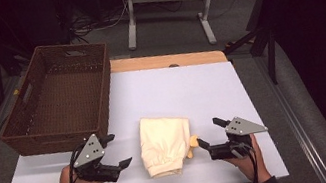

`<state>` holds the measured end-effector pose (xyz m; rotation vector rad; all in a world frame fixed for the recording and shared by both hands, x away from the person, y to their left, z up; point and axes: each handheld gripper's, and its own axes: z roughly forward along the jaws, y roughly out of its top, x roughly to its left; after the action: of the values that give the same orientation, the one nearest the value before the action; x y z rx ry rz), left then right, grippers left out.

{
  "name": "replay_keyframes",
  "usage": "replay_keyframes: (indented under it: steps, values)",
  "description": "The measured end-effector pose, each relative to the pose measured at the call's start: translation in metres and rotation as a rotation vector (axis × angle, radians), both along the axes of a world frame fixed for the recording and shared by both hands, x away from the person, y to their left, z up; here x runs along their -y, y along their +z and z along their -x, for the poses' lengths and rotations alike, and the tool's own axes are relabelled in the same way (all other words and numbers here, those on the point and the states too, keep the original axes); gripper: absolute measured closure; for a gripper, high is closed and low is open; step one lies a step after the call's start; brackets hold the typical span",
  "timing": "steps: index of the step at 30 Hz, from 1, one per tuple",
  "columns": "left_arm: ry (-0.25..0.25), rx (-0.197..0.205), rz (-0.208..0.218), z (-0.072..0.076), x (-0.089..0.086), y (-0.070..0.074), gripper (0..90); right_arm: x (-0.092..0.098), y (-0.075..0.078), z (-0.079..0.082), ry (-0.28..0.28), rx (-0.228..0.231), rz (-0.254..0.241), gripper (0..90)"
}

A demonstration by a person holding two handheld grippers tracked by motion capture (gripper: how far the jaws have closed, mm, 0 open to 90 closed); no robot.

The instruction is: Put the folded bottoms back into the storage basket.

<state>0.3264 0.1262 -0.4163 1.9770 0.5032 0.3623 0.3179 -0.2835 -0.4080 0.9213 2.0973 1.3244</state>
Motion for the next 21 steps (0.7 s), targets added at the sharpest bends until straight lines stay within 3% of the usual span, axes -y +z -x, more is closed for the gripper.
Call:
replay_keyframes:
  steps: [5,12,16,21]
  values:
    - [-0.011,-0.002,-0.01,-0.004,0.017,0.001,12.3,-0.01,-0.002,-0.01,-0.014,-0.059,0.003,10.8]
    - [-0.031,-0.048,-0.037,-0.017,0.044,-0.006,13.7,-0.026,-0.015,-0.026,-0.032,-0.177,0.0,10.6]
    - [-0.012,-0.11,-0.049,-0.029,0.055,-0.015,13.5,-0.033,-0.022,-0.032,-0.034,-0.224,-0.008,10.7]
    - [0.002,-0.207,-0.011,-0.046,0.06,-0.027,13.6,-0.041,-0.029,-0.039,-0.042,-0.281,-0.018,9.8]
